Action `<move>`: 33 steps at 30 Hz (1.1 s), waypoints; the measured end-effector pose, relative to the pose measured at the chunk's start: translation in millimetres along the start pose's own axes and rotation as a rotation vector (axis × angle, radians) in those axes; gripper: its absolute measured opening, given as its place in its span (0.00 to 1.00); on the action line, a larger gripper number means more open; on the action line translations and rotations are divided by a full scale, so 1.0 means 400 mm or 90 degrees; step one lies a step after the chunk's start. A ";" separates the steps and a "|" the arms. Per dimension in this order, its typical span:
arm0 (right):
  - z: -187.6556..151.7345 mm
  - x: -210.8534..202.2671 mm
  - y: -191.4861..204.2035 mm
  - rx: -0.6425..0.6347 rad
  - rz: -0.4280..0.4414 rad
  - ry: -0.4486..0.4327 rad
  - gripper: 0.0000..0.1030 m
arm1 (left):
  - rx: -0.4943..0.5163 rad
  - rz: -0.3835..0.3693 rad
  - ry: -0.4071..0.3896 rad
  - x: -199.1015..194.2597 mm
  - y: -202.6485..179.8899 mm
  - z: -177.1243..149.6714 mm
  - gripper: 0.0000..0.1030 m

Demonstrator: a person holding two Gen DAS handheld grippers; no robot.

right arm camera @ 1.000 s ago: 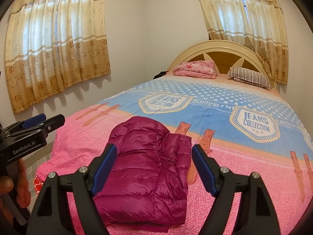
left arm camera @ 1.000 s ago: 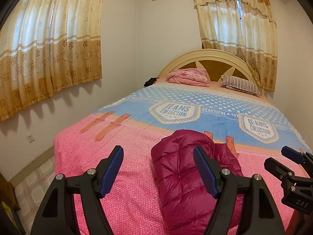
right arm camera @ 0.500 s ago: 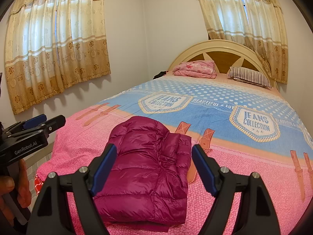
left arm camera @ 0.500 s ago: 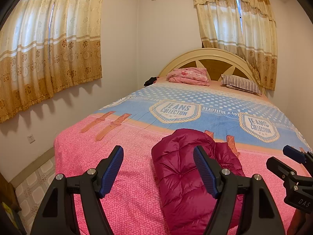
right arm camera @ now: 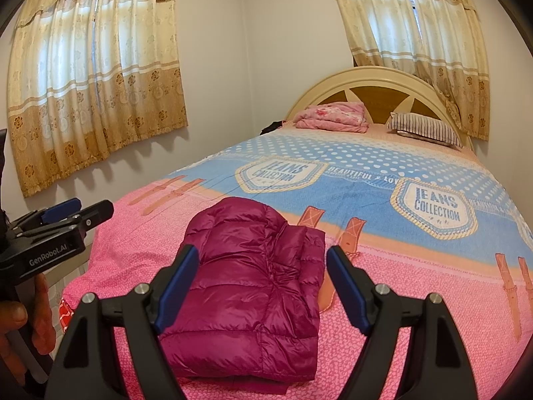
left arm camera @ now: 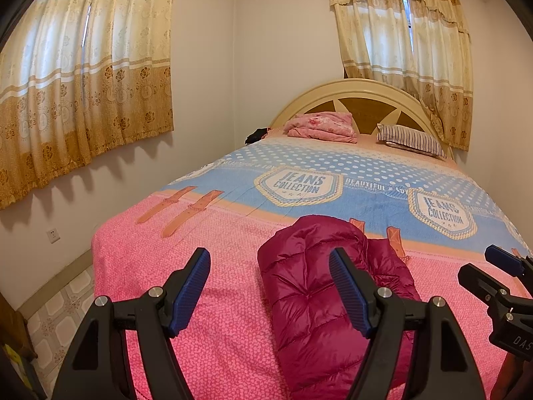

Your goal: Fold large clothes

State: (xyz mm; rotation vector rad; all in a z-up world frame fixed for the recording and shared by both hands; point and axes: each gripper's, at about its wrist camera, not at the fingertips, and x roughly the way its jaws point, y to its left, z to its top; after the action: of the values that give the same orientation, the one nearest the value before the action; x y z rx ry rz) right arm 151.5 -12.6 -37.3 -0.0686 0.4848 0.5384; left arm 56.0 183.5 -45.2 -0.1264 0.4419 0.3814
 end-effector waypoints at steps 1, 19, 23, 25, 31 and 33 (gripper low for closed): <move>0.001 -0.002 0.001 0.000 0.000 -0.002 0.79 | -0.001 -0.001 0.001 0.001 -0.001 -0.001 0.72; 0.016 -0.005 0.012 -0.003 -0.003 -0.020 0.79 | -0.002 -0.003 0.011 0.011 -0.008 0.004 0.90; 0.015 -0.004 0.012 -0.004 -0.002 -0.019 0.79 | -0.009 0.001 0.017 0.017 -0.002 0.004 0.92; 0.016 -0.003 0.013 -0.005 -0.002 -0.017 0.79 | -0.012 0.004 0.018 0.019 0.002 0.005 0.93; 0.014 -0.002 0.013 -0.006 -0.002 -0.016 0.80 | 0.006 0.016 -0.001 0.014 -0.003 -0.003 0.94; 0.011 -0.001 0.010 -0.004 -0.001 -0.014 0.80 | 0.014 0.020 -0.003 0.015 -0.009 -0.005 0.94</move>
State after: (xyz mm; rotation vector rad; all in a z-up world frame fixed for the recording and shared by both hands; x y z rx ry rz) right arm 150.9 -8.4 -33.0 -0.0692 0.4610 0.5389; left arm 61.6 181.8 -49.3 -0.0975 0.4434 0.4083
